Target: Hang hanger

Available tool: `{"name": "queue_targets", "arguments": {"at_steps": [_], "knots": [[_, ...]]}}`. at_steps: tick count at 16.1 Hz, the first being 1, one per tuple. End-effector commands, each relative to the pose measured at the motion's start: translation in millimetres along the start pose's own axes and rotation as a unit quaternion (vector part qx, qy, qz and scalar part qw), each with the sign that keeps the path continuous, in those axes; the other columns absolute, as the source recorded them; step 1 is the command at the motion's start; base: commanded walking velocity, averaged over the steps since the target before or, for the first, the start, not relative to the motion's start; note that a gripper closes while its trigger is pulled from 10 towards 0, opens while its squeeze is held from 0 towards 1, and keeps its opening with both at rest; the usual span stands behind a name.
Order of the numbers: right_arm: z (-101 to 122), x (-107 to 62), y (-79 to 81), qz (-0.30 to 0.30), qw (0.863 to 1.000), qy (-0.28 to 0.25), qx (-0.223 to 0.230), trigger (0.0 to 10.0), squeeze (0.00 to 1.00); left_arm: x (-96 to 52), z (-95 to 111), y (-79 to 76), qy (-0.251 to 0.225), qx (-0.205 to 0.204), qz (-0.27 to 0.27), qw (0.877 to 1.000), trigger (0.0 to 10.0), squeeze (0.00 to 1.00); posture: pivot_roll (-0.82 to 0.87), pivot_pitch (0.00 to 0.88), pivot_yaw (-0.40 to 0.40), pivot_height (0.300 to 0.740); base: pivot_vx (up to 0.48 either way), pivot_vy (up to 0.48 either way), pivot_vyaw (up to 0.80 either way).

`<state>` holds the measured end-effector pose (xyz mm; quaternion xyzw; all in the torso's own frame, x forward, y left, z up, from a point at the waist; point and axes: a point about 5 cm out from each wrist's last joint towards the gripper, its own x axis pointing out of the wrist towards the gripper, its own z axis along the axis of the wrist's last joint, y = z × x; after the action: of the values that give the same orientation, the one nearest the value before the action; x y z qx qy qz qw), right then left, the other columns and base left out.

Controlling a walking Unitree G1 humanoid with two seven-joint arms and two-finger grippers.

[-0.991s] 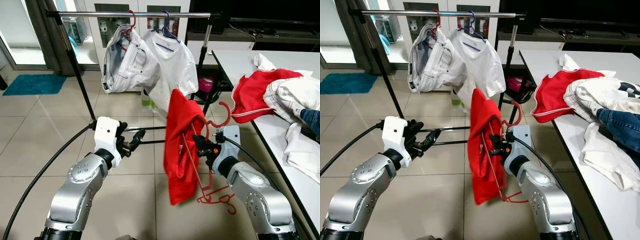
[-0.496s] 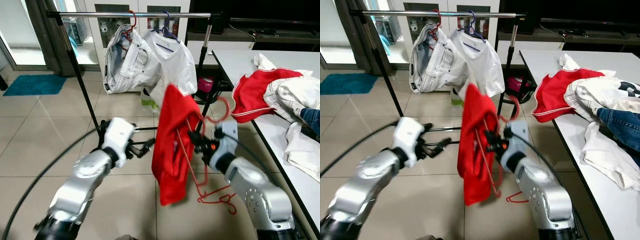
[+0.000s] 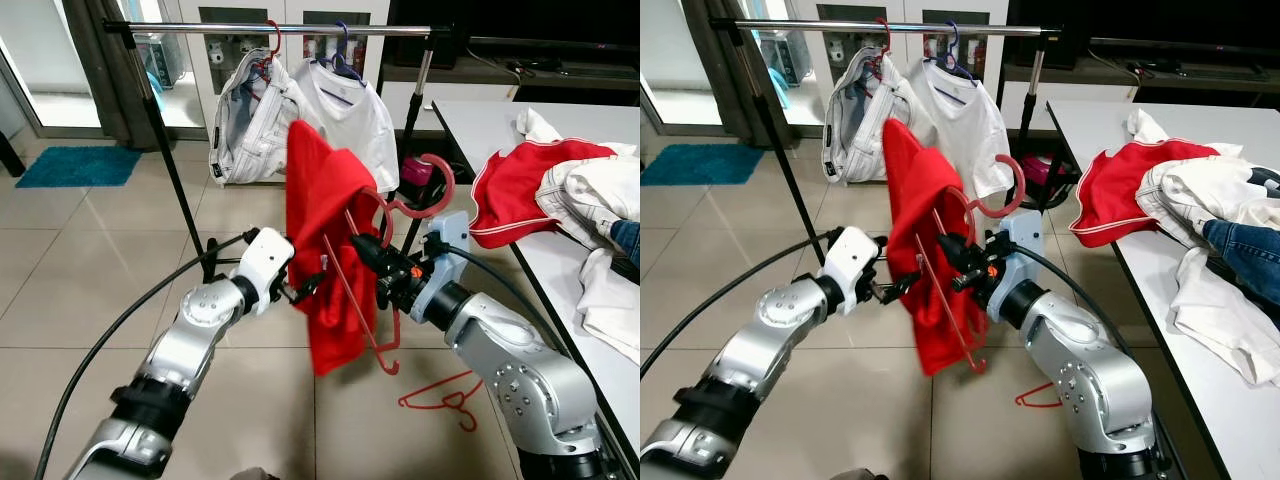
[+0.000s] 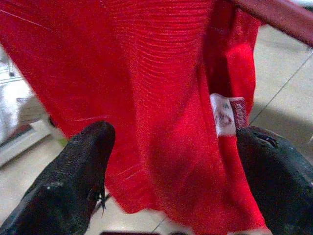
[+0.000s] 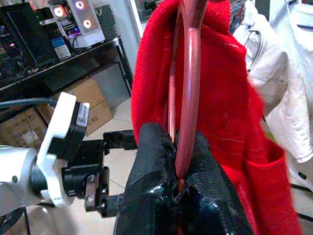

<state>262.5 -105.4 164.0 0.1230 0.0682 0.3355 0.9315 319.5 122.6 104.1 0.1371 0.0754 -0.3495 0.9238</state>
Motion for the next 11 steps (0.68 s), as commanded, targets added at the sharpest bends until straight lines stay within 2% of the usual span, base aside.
{"name": "queue_targets", "arguments": {"at_steps": [1,2,3,4,11], "knots": [[12.3,0.4,4.2,0.016,1.0,-0.021,-0.007,10.0,0.0,2.9,4.7,-1.2,-0.019,-0.013,-0.017,1.0,4.9,0.0,-0.12,0.0,0.013,0.74,0.0,0.0,0.0],[12.6,0.1,4.0,0.015,1.0,-0.021,-0.007,10.0,0.0,3.7,5.5,-3.6,-0.023,-0.015,-0.025,0.999,3.8,0.0,-0.12,0.0,0.017,0.74,0.0,0.0,0.0],[12.8,-0.1,3.9,0.015,1.0,-0.021,-0.007,10.0,0.0,4.5,5.5,-5.2,-0.025,-0.015,-0.03,0.999,0.7,0.0,-0.12,0.0,0.017,0.74,0.0,0.0,0.0],[13.2,-0.7,3.6,0.013,1.0,-0.022,-0.004,10.0,0.0,5.6,4.1,-6.6,-0.028,-0.013,-0.025,0.999,0.0,0.0,-0.12,0.0,0.018,0.74,0.0,0.0,0.0],[12.5,-1.4,2.5,0.009,1.0,-0.021,0.006,10.0,0.0,8.4,4.6,-4.4,-0.053,-0.014,-0.016,0.998,0.0,0.0,-0.12,0.0,0.017,0.74,0.0,0.0,0.0]]}}
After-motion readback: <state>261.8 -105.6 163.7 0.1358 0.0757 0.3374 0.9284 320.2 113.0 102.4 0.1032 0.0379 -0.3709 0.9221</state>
